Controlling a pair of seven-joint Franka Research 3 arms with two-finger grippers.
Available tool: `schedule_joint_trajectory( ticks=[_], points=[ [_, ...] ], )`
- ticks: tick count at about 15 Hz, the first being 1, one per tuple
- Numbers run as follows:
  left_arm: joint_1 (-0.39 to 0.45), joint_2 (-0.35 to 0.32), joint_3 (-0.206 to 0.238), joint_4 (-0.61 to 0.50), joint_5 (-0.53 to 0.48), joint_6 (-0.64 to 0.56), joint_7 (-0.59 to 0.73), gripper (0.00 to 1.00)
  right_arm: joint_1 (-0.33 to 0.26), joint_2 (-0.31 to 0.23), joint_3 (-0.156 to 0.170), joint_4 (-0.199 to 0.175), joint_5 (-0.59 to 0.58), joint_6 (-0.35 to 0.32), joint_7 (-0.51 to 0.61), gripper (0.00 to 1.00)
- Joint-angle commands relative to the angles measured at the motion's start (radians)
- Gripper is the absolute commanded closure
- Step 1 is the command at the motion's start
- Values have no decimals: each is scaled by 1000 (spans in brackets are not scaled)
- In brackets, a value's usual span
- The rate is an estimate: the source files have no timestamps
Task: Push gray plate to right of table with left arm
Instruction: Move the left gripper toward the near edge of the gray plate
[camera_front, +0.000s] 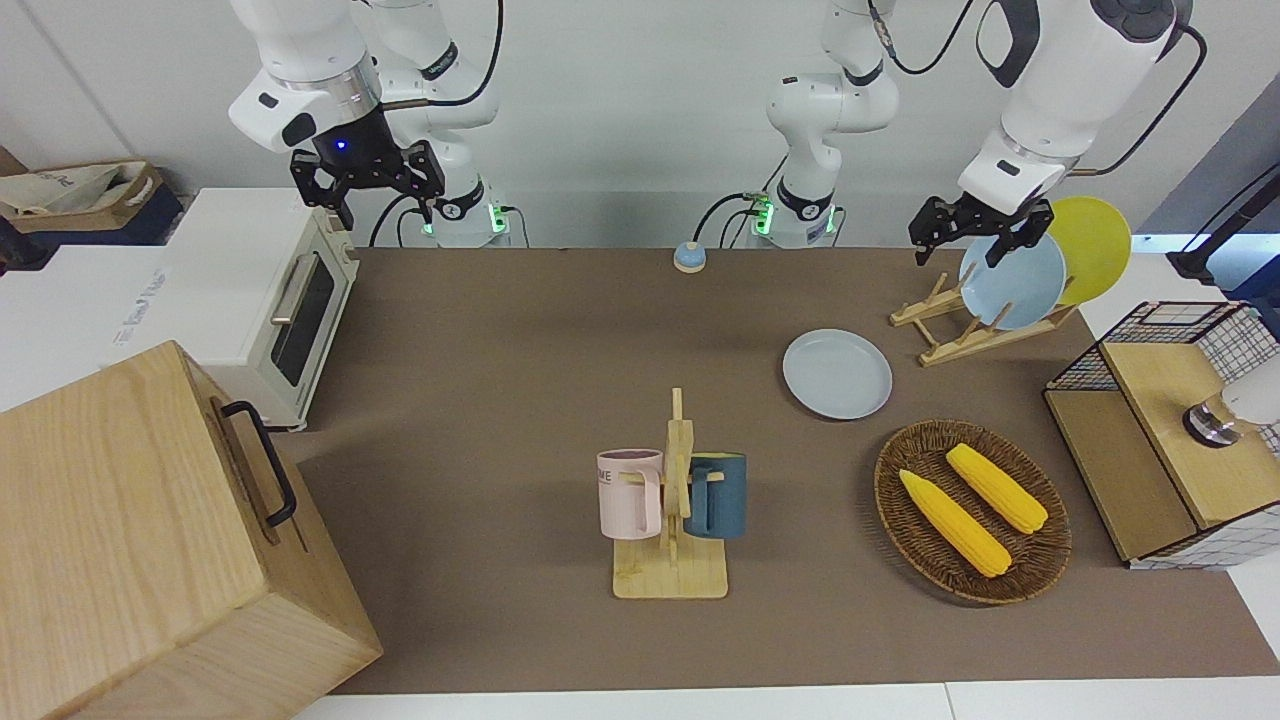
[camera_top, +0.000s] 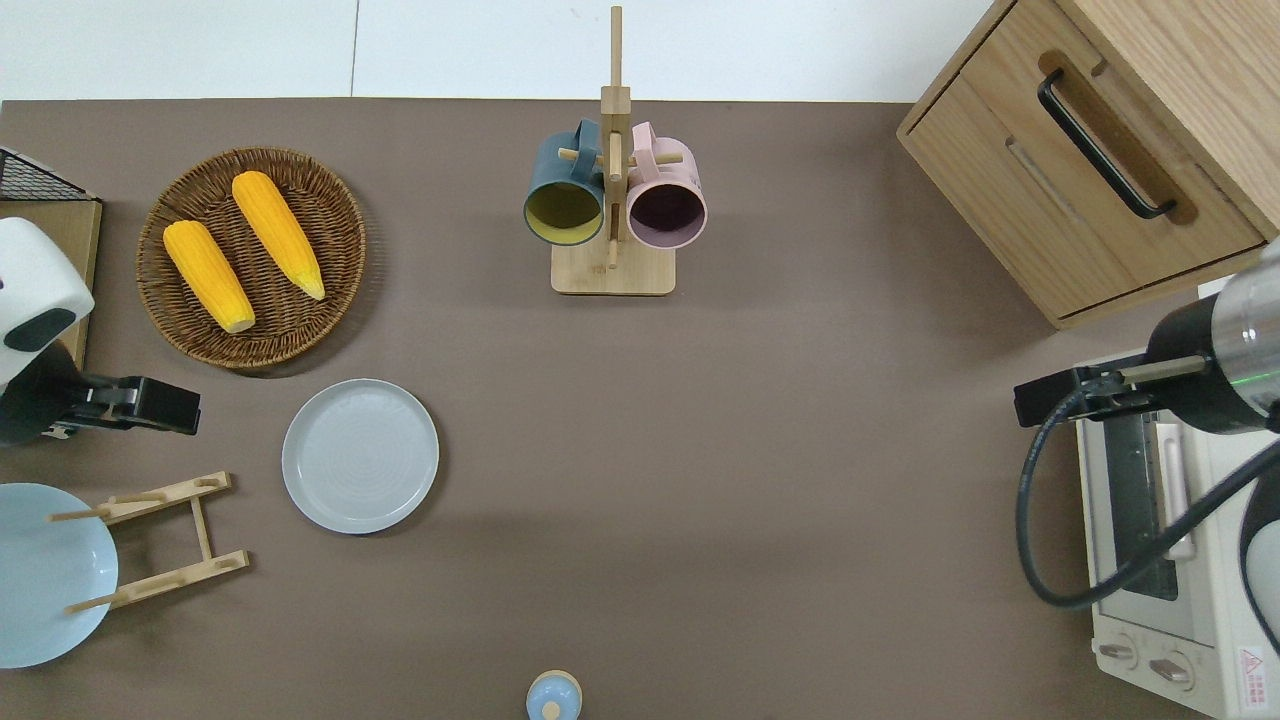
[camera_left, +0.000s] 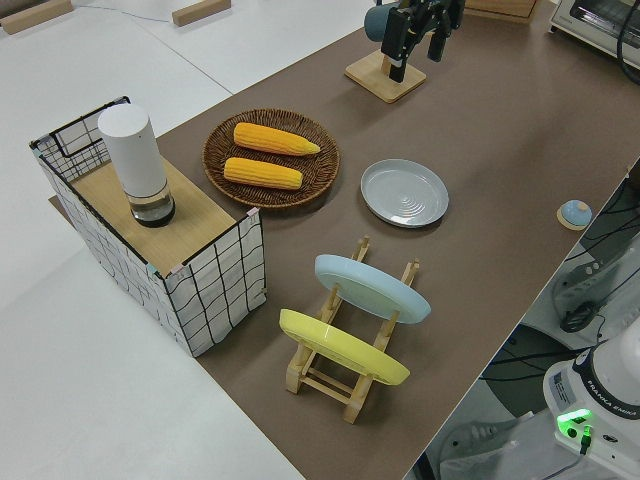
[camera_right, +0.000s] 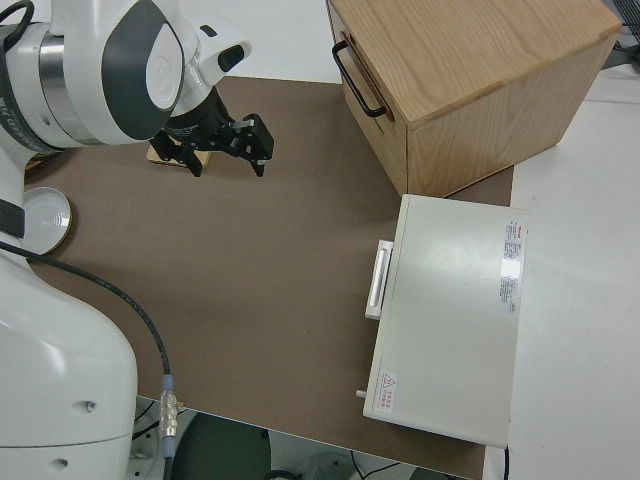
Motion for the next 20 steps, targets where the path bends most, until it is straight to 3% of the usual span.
schedule_joint_trajectory(
  ticks=[1,5,10,16,20],
  points=[
    [11,-154,25,-233,-44,135,7,5,-11,-8,6,1,8,-12,-3,17],
    [14,-260,33,-440,-48,304,-6,5,-11,-8,4,-1,8,-12,-3,17],
    [16,-295,34,-618,-48,495,-19,7,-11,-8,6,-1,8,-12,-3,17],
    [54,-278,34,-764,-48,664,-22,9,-11,-8,6,-1,8,-12,-3,17],
    [54,-213,34,-802,-49,771,-22,9,-11,-8,6,1,8,-12,-3,17]
  ],
)
